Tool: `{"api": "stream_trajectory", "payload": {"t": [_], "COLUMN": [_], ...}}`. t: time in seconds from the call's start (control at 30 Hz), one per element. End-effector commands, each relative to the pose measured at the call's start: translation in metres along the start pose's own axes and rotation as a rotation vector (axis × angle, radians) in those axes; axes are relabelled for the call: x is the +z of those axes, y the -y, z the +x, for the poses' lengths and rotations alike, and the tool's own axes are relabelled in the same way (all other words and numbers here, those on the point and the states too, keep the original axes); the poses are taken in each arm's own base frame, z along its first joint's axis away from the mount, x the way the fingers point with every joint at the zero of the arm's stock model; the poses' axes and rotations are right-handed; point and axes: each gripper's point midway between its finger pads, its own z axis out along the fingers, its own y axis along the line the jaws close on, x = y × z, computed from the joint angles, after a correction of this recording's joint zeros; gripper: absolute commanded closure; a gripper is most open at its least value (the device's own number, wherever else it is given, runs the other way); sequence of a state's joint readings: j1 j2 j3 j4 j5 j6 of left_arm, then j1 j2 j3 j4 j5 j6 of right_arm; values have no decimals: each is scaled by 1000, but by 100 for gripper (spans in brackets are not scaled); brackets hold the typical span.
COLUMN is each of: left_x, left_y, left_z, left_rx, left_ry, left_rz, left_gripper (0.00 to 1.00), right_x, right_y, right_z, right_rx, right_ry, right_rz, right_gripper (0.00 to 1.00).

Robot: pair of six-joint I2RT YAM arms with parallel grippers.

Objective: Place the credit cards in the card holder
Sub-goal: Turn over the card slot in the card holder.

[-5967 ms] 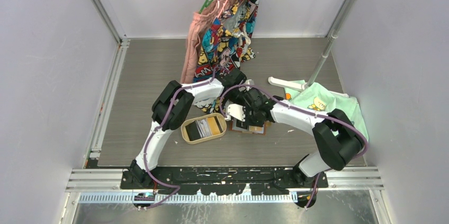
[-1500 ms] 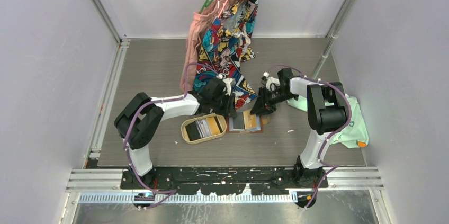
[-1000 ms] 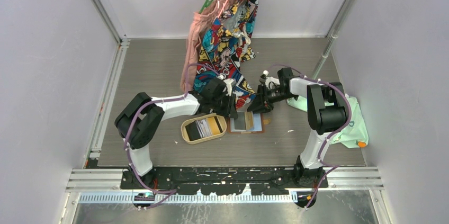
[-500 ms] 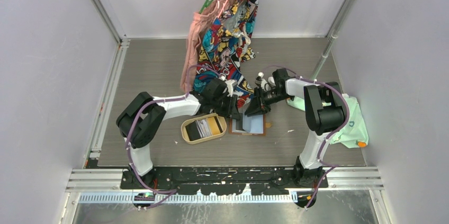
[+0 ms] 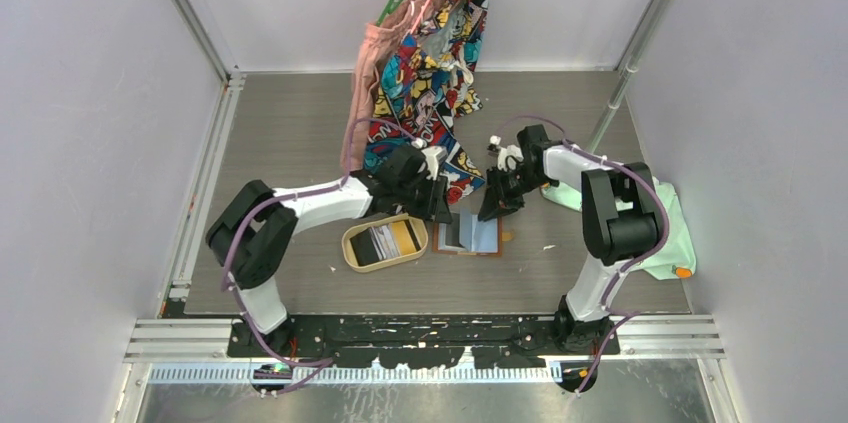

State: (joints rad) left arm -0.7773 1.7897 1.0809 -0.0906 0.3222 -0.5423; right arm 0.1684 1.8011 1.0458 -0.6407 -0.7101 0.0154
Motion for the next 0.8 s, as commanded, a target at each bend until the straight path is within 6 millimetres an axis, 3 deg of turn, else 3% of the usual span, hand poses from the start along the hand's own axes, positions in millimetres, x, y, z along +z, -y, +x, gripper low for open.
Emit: {"api": "stream_trajectory", "payload": {"t": [0.0,0.13,0.27,0.37,0.53,0.77], "left_x": [-36,-48,-52,-46,-38,-30], "left_y": [30,39,41,44,62,80], "left_z": [-36,-39,-37,-31,-26,-25], "left_rx": [83,95,90,69,55,52], "left_ry": [120,148,152,136,122,119], "left_rz": [44,72,88,122,201,240], "left_gripper": [59,61,63,65,65,64], "right_x": [-18,-10,-4,-5,0,4], "right_y": [-33,-59,-62,-54,-21,-13], "right_z": [-13,-3,2,0,-1,0], "right_rx": [-211,-351,-393,-403,-367,-340], "right_ry": [65,38,-2,-6,-42,-66], "right_rz": [-30,-49,-34,18,169,191], "right_gripper": [77,77,78,78,76,75]}}
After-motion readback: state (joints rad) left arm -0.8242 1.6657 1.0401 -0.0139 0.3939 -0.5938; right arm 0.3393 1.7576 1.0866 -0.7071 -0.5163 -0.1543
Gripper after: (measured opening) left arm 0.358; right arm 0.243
